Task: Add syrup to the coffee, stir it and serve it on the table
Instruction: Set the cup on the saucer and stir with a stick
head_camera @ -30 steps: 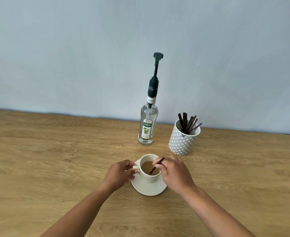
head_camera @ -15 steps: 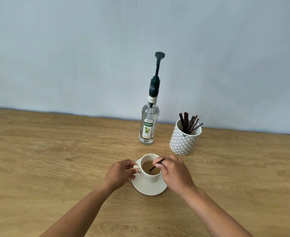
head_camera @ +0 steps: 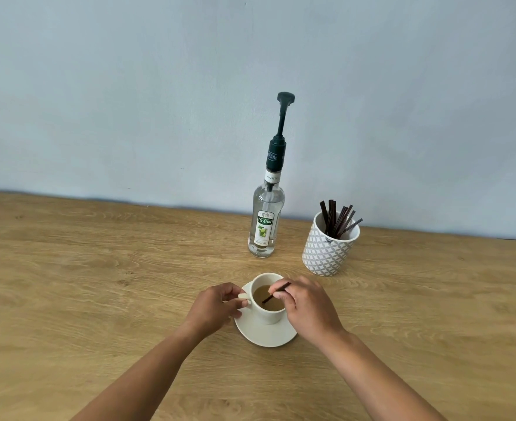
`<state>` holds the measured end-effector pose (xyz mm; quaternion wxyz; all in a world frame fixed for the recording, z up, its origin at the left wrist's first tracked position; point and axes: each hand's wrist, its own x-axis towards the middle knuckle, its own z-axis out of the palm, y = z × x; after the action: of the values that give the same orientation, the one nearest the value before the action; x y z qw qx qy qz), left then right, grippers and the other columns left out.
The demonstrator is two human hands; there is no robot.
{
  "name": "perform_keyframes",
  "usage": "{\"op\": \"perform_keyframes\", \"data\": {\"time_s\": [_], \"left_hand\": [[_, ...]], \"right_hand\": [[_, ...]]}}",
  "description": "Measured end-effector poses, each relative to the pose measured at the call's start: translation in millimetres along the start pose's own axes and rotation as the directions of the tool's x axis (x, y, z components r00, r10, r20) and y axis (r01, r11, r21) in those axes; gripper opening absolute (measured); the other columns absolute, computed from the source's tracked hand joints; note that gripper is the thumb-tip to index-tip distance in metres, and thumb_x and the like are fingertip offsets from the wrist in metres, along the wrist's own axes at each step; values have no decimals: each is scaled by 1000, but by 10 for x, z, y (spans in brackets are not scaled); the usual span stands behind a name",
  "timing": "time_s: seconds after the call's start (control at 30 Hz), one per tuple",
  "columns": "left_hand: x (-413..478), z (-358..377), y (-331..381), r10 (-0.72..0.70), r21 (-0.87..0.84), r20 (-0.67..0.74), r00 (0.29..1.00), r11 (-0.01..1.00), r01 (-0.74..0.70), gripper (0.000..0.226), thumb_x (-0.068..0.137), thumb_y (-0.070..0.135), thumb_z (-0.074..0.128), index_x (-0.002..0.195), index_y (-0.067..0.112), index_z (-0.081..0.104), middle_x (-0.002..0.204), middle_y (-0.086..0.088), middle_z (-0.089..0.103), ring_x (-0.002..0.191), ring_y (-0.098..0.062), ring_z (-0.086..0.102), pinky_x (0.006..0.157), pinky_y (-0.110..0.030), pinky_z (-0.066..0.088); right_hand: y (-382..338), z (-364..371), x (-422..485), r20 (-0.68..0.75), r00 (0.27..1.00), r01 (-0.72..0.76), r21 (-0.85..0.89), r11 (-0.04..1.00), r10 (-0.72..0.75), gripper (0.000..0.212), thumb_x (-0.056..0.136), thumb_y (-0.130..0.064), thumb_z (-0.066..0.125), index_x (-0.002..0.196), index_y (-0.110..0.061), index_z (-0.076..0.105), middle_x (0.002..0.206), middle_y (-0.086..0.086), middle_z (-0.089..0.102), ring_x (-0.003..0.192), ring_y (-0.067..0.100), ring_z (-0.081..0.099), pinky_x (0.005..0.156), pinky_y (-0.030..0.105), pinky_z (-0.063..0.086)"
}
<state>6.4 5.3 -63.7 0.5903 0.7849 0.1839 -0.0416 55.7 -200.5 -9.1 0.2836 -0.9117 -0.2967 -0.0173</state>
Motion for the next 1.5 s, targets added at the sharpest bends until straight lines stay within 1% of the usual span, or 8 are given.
{"op": "perform_keyframes", "data": {"time_s": [0.13, 0.3, 0.57, 0.83, 1.03, 1.2, 1.37, 1.5], "left_hand": [[1, 0, 1, -1, -1, -1, 1000, 1000, 1, 10, 86, 13, 75, 95, 14, 73, 85, 2, 77, 71, -11, 73, 56, -22, 53], [12, -3, 2, -3, -10, 4, 1000, 1000, 3, 10, 85, 13, 75, 95, 13, 73, 81, 4, 75, 68, -9, 72, 54, -21, 53], [24, -10, 1, -3, -3, 11, 1000, 1000, 3, 11, 84, 13, 76, 95, 14, 73, 79, 5, 75, 69, -11, 73, 57, -25, 53], [26, -3, -8, 2, -4, 0, 1000, 1000, -2, 10, 84, 13, 77, 94, 15, 73, 80, 4, 77, 71, -12, 74, 57, -25, 54], [23, -1, -5, -13, -9, -4, 1000, 1000, 13, 11, 84, 14, 77, 95, 14, 74, 78, 5, 76, 69, -10, 73, 58, -26, 54], [21, -4, 1, -8, -10, 3, 1000, 1000, 8, 11, 84, 15, 77, 95, 14, 73, 81, 4, 76, 71, -11, 74, 59, -28, 54], [21, -13, -10, -10, -6, 6, 1000, 1000, 10, 10, 84, 16, 78, 93, 17, 74, 81, 4, 78, 69, -10, 74, 59, -27, 54], [27, -15, -10, -9, -5, 6, 1000, 1000, 9, 11, 84, 16, 78, 94, 16, 74, 80, 4, 77, 68, -9, 73, 58, -25, 54]], "right_hand": [[30, -23, 33, -38, 999, -25, -34, 999, 24, 16, 93, -20, 62, 100, -32, 70, 87, -5, 62, 89, 17, 54, 84, 31, 45], [83, -89, 20, -11, 999, -47, -58, 997, 46, 17, 94, -19, 59, 100, -33, 66, 94, -6, 66, 93, 16, 56, 84, 30, 46], [-32, -9, 10, 23, 1000, -19, 55, 998, 17, 17, 93, -21, 61, 98, -34, 70, 94, -8, 61, 87, 9, 58, 74, 24, 49], [108, -59, 56, -33, 997, -67, -65, 996, 65, 15, 94, -24, 58, 99, -35, 66, 93, -4, 65, 89, 18, 59, 76, 33, 50], [76, -80, 1, 15, 998, -61, 23, 998, 61, 14, 93, -23, 59, 96, -34, 66, 97, -6, 66, 92, 14, 59, 79, 34, 51], [-33, 12, 46, 25, 998, -53, 90, 994, 51, 16, 92, -24, 61, 97, -34, 71, 99, -6, 67, 94, 10, 60, 82, 27, 50], [13, 2, 112, 0, 997, -80, 17, 997, 80, 17, 94, -27, 58, 101, -38, 70, 95, -2, 66, 89, 18, 60, 78, 34, 52], [108, -71, 95, -10, 998, -67, -91, 994, 67, 16, 94, -25, 58, 101, -36, 67, 93, -5, 67, 90, 18, 59, 80, 33, 49]]}}
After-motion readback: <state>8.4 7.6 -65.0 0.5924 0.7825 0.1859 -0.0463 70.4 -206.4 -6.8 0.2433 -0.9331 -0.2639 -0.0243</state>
